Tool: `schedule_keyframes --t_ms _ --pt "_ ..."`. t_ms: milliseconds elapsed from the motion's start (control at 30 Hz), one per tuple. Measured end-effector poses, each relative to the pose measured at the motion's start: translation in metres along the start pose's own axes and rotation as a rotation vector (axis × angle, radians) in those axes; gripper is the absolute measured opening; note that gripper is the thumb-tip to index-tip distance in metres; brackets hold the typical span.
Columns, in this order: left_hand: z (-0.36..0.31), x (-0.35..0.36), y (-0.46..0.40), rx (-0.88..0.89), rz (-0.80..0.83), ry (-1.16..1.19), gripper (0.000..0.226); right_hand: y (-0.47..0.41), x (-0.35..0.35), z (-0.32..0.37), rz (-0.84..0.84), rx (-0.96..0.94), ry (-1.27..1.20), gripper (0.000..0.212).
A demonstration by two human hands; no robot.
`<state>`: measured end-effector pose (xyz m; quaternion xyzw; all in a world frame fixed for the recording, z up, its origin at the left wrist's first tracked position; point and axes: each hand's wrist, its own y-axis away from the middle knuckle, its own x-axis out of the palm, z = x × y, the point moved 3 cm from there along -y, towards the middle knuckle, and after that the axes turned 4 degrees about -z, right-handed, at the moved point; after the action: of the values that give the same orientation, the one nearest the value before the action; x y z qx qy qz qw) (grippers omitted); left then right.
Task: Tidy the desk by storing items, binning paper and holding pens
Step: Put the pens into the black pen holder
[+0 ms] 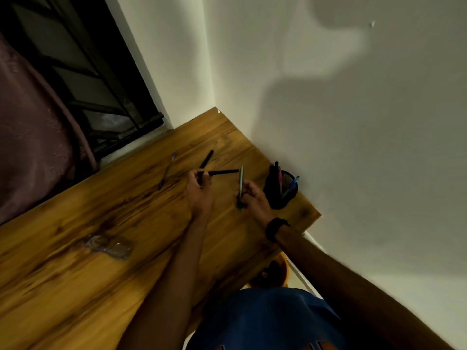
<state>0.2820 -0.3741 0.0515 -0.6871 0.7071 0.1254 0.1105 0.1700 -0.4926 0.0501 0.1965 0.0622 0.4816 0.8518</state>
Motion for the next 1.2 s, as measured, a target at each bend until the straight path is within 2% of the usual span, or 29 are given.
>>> schedule_keyframes --t_ms 67,133,267,433,633,700,967,1100,1200 --pt "-0.014 0.003 -0.004 0.023 0.002 0.034 0.035 0.001 -0.003 0.013 0.016 0.034 -0.123 0.038" --pt "-0.029 0.007 -0.007 0.065 0.012 0.074 0.021 0.004 -0.008 0.025 0.025 0.041 -0.235 0.032" --pt "-0.058 0.015 -0.009 0.14 0.051 0.204 0.014 0.009 -0.027 0.046 -0.023 -0.111 -0.239 0.025" --pt "-0.088 0.034 -0.005 0.239 0.109 0.26 0.017 0.004 -0.068 0.063 -0.195 -0.254 -0.103 0.015" --pt "-0.103 0.064 0.01 0.248 0.204 0.253 0.017 0.007 -0.103 0.067 -0.475 -0.408 0.202 0.027" --pt "-0.104 0.069 0.015 0.255 0.223 0.254 0.02 0.01 -0.107 0.063 -0.514 -0.439 0.26 0.033" --pt "-0.112 0.075 0.026 0.345 0.258 0.234 0.024 0.019 -0.102 0.051 -0.468 -0.533 0.58 0.067" --pt "-0.113 0.079 0.029 0.343 0.284 0.259 0.02 0.019 -0.097 0.053 -0.48 -0.58 0.912 0.064" --pt "-0.107 0.084 0.03 0.357 0.294 0.221 0.021 0.015 -0.094 0.045 -0.458 -0.56 1.162 0.051"
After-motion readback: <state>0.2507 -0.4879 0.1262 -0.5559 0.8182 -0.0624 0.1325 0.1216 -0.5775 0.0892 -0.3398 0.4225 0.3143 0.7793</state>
